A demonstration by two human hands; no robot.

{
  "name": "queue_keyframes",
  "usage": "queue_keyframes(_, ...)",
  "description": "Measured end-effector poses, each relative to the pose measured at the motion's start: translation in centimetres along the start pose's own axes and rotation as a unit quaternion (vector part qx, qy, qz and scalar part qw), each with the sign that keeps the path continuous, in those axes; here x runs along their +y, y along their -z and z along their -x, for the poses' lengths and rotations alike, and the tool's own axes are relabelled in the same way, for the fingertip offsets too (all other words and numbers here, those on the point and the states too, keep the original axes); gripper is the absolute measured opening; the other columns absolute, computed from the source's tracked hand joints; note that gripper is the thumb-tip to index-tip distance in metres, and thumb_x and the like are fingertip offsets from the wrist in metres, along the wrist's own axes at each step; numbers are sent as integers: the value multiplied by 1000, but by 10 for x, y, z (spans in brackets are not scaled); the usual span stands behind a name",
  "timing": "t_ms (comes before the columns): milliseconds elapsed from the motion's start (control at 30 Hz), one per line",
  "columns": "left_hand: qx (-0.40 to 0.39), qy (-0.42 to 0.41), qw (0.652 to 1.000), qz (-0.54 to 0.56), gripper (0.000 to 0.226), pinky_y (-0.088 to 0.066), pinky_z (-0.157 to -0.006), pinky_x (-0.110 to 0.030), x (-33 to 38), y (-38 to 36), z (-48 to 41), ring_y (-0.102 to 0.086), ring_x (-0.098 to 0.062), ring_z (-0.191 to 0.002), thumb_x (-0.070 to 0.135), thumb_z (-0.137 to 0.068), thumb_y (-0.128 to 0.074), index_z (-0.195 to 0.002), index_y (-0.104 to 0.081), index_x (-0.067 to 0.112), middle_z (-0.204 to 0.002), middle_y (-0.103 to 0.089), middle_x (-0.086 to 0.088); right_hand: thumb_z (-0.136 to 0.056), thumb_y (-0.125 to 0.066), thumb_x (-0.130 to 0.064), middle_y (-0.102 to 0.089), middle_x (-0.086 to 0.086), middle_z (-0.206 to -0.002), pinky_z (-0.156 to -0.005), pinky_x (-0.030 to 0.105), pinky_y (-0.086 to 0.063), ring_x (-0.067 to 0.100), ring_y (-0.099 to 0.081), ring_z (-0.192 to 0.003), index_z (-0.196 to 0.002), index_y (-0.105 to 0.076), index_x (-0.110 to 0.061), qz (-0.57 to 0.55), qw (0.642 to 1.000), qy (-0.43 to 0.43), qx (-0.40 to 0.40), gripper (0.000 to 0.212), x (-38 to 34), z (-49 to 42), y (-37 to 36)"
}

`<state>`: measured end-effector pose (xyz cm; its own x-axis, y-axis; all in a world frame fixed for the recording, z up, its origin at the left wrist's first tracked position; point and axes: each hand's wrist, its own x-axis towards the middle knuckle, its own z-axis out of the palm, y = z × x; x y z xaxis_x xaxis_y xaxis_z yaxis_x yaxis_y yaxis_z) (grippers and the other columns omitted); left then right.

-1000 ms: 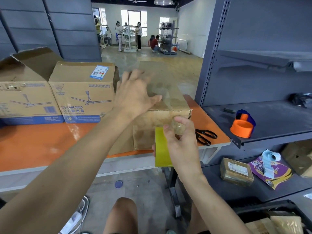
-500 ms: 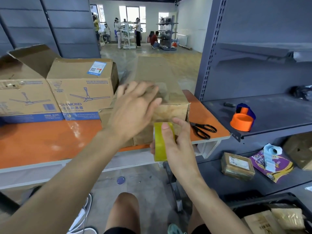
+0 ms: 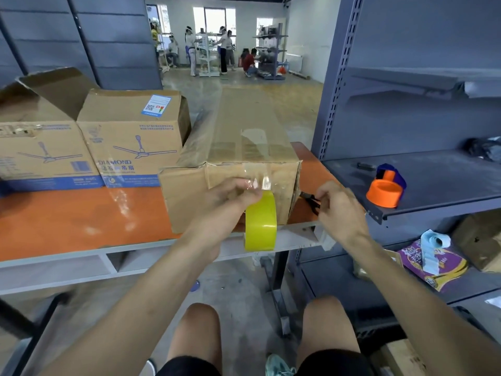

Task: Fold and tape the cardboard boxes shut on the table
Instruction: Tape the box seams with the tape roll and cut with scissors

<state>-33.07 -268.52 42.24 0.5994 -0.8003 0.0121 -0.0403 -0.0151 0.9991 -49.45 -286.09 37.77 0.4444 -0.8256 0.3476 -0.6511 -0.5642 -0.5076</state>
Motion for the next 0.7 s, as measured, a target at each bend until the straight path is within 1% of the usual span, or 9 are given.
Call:
queue_keyframes(33,7,1,1000,3,10,-49,-107,-48,0,-1,-1,-65,-26,-113,32,-87,-76,-97,-76,29,-109,-73,1,-87,-51,4,-62,7,-112,-83,39,-47,31,-52,-114,-105,-63,-16,27,1000,-3,-5,30,7,-8,-1)
queue_keyframes(133,26,13,999,19,6,-49,-106,-46,0,-6,-2,-66,-24,-113,31,-89,-75,-93,-77,26,-105,-75,7,-92,-53,-7,-54,16,-125,-95,47,-47,37,-44,-122,-126,-58,-12,126,989,-12,-82,35,17,-28,-5)
queue_keyframes(200,41,15,998,34,8,-51,-103,-43,-1,-8,-3,-68,-22,-111,30,-90,-75,-93,-78,24,-101,-76,6,-95,-52,-12,-50,20,-129,-99,48,-45,41,-44,-123,-134,-52,-10,173,979,1,-112,39,18,-36,-7)
queue_keyframes(267,52,10,998,43,6,-53,-99,-38,-2,-10,-5,-69,-16,-106,29,-89,-76,-91,-78,24,-97,-78,10,-97,-52,-16,-46,22,-129,-101,48,-45,44,-47,-122,-136,-50,-10,193,972,13,-132,40,16,-42,-6)
queue_keyframes(367,62,14,997,45,8,-56,-88,-36,-3,-11,-6,-71,-18,-100,30,-87,-78,-90,-78,23,-93,-78,8,-98,-53,-23,-49,21,-127,-96,48,-49,43,-51,-118,-134,-52,-12,246,954,24,-170,38,12,-45,0)
queue_keyframes(467,67,12,997,38,7,-56,-87,-37,-3,-10,-9,-71,-20,-100,30,-86,-78,-86,-78,23,-92,-78,7,-99,-54,-25,-60,18,-122,-85,40,-50,38,-59,-111,-122,-58,-8,298,937,27,-182,29,7,-44,7)
queue_keyframes(567,74,3,997,29,8,-55,-70,-27,-3,-11,-8,-72,-15,-88,30,-86,-78,-84,-78,22,-87,-77,10,-98,-52,-17,-59,19,-123,-80,39,-46,37,-60,-112,-124,-54,-5,331,927,26,-174,28,4,-35,11)
queue_keyframes(633,72,6,997,29,9,-53,-58,-23,-3,-12,-8,-69,-13,-73,29,-87,-78,-84,-77,20,-78,-75,7,-97,-50,-10,-55,22,-124,-84,41,-47,40,-59,-112,-128,-47,-3,320,933,18,-161,32,5,-28,14)
queue_keyframes(700,70,12,997,35,9,-52,-53,-22,-2,-12,-8,-67,-13,-67,27,-88,-77,-82,-76,20,-74,-73,4,-96,-51,-7,-59,24,-119,-80,42,-47,42,-62,-107,-127,-45,-3,267,952,6,-148,32,8,-23,23)
